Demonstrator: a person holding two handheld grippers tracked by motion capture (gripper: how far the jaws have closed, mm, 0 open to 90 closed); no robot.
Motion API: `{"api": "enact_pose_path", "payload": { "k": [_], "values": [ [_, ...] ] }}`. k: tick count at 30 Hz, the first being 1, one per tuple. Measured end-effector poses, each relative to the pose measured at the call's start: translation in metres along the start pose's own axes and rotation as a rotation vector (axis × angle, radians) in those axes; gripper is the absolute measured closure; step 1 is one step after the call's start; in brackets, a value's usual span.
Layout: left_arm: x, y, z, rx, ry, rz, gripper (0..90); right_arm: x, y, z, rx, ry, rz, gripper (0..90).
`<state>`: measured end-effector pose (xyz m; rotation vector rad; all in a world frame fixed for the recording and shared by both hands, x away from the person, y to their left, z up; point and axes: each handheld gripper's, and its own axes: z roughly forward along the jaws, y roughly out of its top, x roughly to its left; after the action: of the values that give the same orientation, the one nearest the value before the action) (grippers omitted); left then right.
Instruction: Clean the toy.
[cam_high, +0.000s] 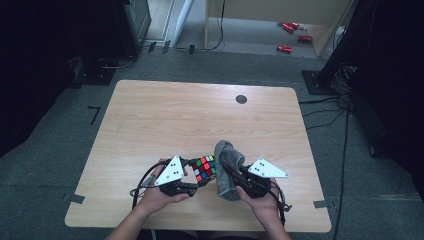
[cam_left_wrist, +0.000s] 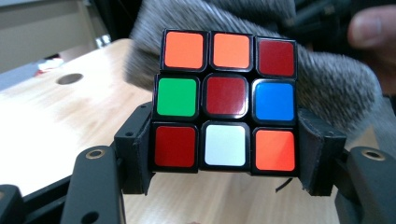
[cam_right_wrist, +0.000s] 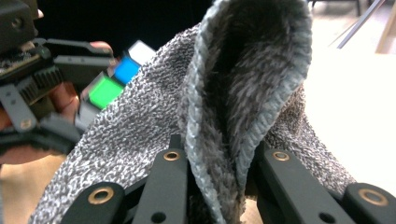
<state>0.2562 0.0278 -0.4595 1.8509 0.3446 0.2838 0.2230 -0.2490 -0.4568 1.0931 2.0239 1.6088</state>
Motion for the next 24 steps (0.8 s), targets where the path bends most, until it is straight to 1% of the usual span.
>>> {"api": "enact_pose_path", "payload": {
  "k": [3,5,7,10,13,15,16,18,20,21,22,23,24],
  "values": [
    [0.005,0.003,-0.006,-0.044,-0.008,-0.045,34.8,-0.001,-0.004,0.004,0.007,0.027,-0.012,78.6],
    [0.007,0.005,-0.009,-0.064,-0.012,-0.067,34.8,0.0,-0.008,0.008,0.015,0.043,-0.029,78.6],
    [0.007,0.006,-0.01,-0.076,-0.019,-0.074,34.8,0.003,-0.013,0.014,0.018,0.064,-0.08,78.5],
    [0.007,0.008,-0.011,-0.09,-0.028,-0.087,34.8,0.014,-0.019,0.022,0.028,0.096,-0.165,78.1],
    [0.008,0.008,-0.011,-0.092,-0.033,-0.103,34.8,0.024,-0.024,0.03,0.049,0.123,-0.22,77.9],
    [0.009,0.007,-0.011,-0.086,-0.037,-0.109,34.8,0.028,-0.026,0.033,0.062,0.128,-0.255,77.8],
    [0.01,0.007,-0.01,-0.079,-0.041,-0.11,34.8,0.03,-0.027,0.034,0.064,0.128,-0.268,77.6],
    [0.01,0.006,-0.009,-0.075,-0.043,-0.117,34.8,0.029,-0.026,0.033,0.063,0.107,-0.294,77.2],
    [0.01,0.006,-0.009,-0.068,-0.047,-0.118,34.8,0.024,-0.023,0.029,0.045,0.072,-0.286,76.6],
    [0.01,0.006,-0.008,-0.06,-0.051,-0.112,34.8,0.022,-0.022,0.027,0.025,0.044,-0.276,76.4],
    [0.009,0.005,-0.007,-0.058,-0.054,-0.112,34.8,0.019,-0.02,0.024,-0.001,0.028,-0.261,76.4],
    [0.008,0.005,-0.007,-0.059,-0.058,-0.112,34.8,0.016,-0.019,0.022,-0.023,0.019,-0.252,76.4],
    [0.008,0.006,-0.006,-0.06,-0.058,-0.111,34.8,0.015,-0.018,0.021,-0.033,0.011,-0.252,76.4]
  ]
}}
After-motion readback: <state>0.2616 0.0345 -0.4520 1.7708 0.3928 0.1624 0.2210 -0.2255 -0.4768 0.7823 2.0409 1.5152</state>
